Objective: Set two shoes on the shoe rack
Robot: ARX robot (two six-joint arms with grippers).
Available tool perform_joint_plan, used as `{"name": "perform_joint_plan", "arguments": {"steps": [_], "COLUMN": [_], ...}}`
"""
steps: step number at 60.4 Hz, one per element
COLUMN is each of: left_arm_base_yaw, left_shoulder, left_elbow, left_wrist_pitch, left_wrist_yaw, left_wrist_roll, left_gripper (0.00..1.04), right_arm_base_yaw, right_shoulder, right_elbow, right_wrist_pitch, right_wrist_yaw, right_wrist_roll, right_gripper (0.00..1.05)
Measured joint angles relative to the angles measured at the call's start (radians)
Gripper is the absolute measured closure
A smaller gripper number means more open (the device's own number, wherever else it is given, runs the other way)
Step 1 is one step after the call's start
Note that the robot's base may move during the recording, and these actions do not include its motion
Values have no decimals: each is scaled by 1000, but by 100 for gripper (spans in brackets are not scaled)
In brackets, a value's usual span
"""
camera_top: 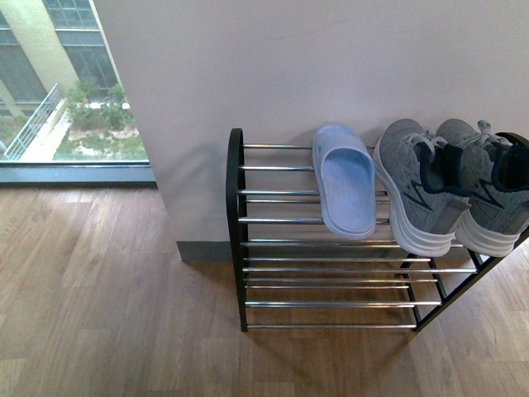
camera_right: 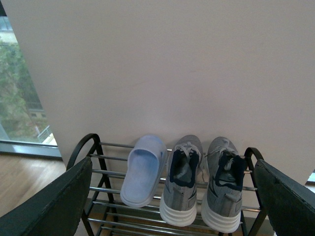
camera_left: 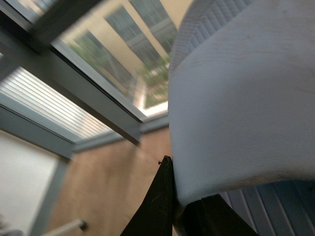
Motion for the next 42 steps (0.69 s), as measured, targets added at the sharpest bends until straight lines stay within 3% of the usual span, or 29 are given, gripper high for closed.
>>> {"name": "perform_joint_plan", "arguments": {"steps": [6,18,42], "left_arm_base_yaw": [26,31,-166], "left_shoulder": [142,467,1231], "left_elbow": [68,212,628], "left_wrist_pitch": [15,179,274], "left_wrist_yaw": [93,149,142], "left_wrist_roll": [-158,-196,-221], "left_gripper": [103,103,103], "right_arm_base_yaw": [0,0,0], "right_shoulder": [0,0,0], "right_elbow": [0,0,0], "right_wrist_pitch": [0,0,0], "right_wrist_yaw": [0,0,0], "right_wrist_roll": [0,0,0], "right_gripper": [9,9,9]}}
